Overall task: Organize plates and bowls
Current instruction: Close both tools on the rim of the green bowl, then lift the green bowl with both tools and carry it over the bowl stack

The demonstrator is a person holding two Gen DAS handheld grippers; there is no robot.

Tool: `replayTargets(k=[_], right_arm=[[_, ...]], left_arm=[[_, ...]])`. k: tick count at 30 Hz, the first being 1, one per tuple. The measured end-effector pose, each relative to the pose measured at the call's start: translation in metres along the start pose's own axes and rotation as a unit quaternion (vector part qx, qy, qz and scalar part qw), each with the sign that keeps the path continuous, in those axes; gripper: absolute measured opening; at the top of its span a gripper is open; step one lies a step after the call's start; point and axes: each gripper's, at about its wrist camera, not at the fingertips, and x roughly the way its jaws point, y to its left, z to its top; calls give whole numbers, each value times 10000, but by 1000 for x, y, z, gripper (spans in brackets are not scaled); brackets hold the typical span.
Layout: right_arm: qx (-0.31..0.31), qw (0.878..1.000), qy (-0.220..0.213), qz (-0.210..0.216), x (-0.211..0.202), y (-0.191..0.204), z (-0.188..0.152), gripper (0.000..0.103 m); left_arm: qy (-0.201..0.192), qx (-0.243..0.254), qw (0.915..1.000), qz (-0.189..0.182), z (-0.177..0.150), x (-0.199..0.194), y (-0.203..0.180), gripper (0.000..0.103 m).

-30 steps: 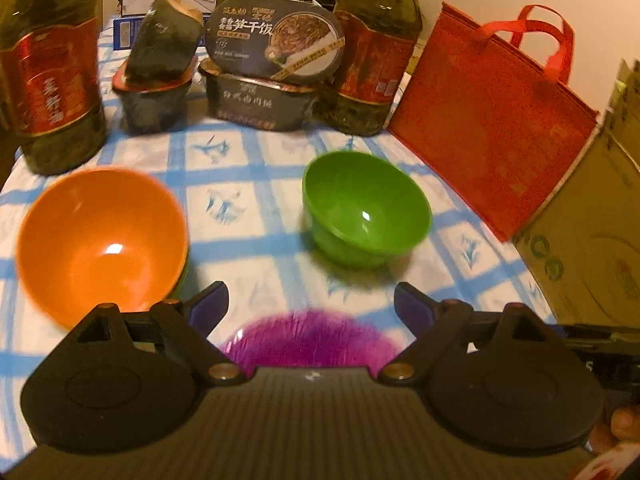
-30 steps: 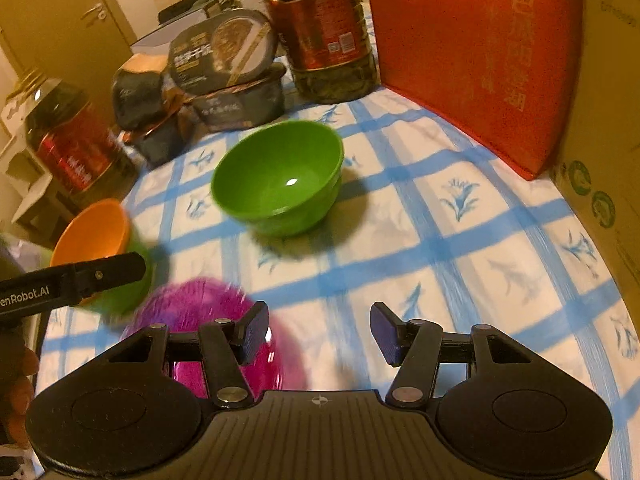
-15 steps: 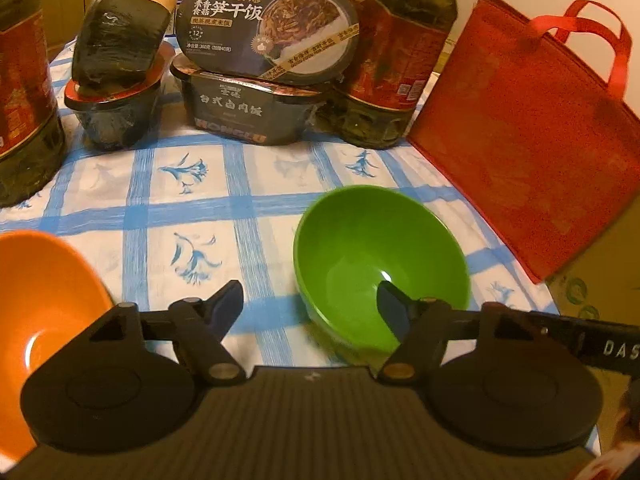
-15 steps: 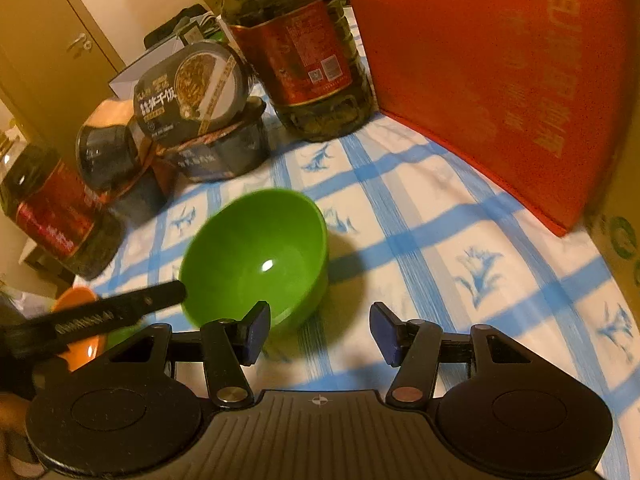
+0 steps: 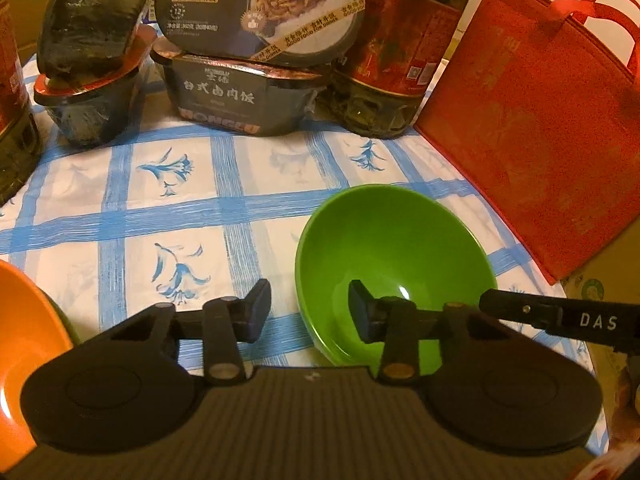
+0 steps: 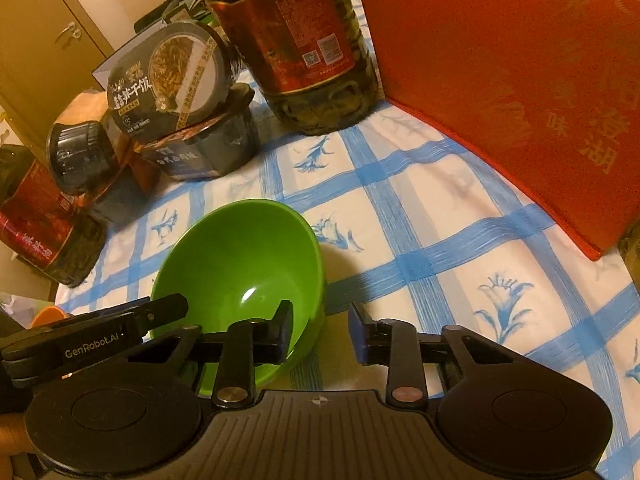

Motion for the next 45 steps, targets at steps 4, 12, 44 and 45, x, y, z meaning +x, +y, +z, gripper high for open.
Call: replayTargets(k=[4, 12, 44, 45], right_arm=[[-13, 10000, 39, -3, 5, 0, 2, 22], [-79, 9999, 107, -19, 14, 4, 5, 11], [-377, 9990, -89, -243, -61, 40, -18, 9], [-376, 9990, -90, -230, -65, 43, -20, 9]], left_arm=[[41, 43, 10000, -1, 1, 5, -1, 29], [149, 170, 9997, 61, 4, 12, -7, 20], [116, 241, 9996, -53, -9, -69, -16, 10], [105, 235, 9997, -51, -11, -75, -15, 10]])
